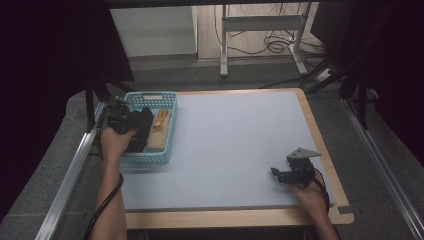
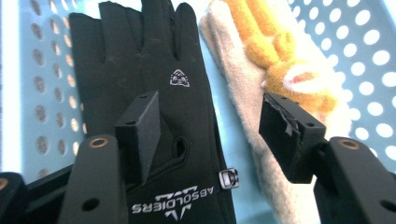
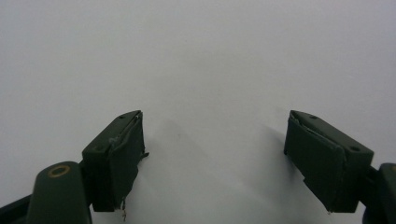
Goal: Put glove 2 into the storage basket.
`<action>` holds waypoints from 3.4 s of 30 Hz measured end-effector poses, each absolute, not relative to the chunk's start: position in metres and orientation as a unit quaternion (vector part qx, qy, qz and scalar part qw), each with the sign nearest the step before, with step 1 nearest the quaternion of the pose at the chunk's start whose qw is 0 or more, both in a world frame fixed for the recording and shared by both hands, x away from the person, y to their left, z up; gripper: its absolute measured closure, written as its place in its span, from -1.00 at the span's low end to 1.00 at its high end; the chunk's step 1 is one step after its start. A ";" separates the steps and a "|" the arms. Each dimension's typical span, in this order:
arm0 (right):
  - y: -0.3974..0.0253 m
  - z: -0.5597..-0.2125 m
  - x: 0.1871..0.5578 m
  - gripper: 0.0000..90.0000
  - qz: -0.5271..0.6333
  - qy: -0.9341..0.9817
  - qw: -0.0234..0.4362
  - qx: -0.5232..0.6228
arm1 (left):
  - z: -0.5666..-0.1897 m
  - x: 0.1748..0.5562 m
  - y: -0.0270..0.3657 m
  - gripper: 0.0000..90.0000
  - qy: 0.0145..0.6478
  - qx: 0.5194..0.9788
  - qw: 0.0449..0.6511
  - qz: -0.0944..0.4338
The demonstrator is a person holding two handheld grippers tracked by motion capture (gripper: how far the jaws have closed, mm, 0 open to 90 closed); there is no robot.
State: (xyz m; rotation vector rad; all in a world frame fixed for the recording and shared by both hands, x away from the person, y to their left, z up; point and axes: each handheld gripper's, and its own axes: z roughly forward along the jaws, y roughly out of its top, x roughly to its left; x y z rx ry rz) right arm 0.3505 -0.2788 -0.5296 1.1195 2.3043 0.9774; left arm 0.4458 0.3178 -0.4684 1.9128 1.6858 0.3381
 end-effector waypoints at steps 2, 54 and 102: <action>-0.279 -0.530 0.350 -0.56 0.349 0.824 0.199 0.400 | -0.467 0.443 0.320 -0.20 0.625 0.715 0.286 0.129; -0.279 -0.530 0.350 -0.56 0.349 0.824 0.199 0.400 | -0.431 0.369 0.303 -0.96 0.531 0.741 0.377 0.165; -0.279 -0.530 0.350 -0.56 0.348 0.824 0.200 0.400 | -0.438 0.337 0.215 -1.00 0.428 0.793 0.391 0.188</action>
